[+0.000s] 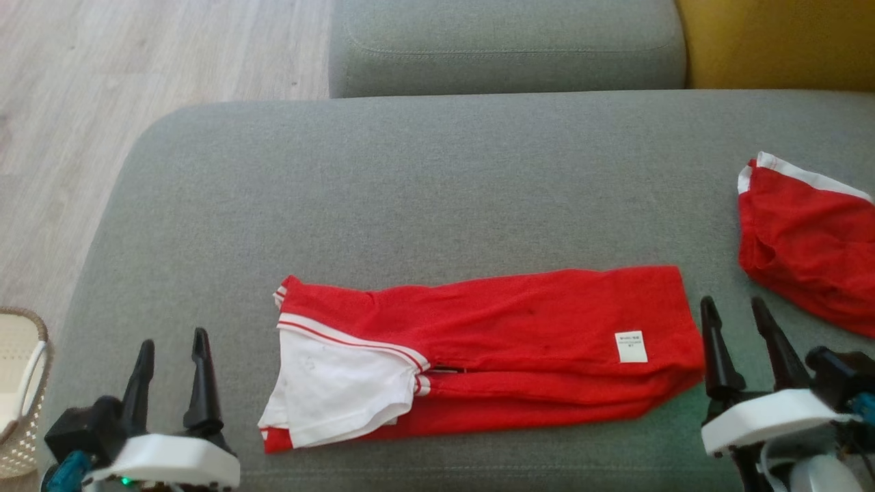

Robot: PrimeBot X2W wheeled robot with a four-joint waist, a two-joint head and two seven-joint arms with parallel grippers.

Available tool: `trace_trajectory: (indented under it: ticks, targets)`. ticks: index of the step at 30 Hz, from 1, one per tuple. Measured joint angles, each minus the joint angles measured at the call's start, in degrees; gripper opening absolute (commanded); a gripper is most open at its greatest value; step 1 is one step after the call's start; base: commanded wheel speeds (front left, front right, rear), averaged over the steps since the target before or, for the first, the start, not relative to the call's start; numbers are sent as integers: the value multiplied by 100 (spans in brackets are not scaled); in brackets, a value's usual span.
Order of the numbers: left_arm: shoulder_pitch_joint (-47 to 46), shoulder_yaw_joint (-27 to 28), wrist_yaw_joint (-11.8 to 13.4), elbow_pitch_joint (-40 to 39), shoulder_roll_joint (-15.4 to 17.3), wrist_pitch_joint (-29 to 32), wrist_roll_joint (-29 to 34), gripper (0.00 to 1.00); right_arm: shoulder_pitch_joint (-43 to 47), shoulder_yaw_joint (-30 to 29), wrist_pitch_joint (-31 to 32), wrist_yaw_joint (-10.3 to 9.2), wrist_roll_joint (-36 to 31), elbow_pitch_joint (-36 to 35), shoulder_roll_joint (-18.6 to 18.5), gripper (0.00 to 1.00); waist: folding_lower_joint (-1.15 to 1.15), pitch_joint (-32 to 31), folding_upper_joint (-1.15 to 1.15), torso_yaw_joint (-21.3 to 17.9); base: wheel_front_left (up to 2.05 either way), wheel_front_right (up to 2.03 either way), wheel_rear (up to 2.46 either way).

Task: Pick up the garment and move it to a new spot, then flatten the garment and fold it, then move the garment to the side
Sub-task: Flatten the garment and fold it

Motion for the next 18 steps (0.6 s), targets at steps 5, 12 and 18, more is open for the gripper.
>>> trace_trajectory:
  ticks: [5, 12, 18]
  targets:
    - [-28, 235, -315, 181, -170, 0, 236, 100, -109, -289, 157, 0, 282, 513, 5, 100, 0, 92, 0, 51, 0, 0, 0]
    - [-277, 411, -649, 361, -356, 0, 482, 100, -758, -610, 624, 0, 987, 1608, 8, 100, 1, 327, 0, 173, 0, 0, 0]
    - [-417, 520, -825, 479, -416, 0, 620, 100, -1256, -756, 716, 0, 928, 2418, 8, 100, 1, 505, 0, 298, 0, 0, 0]
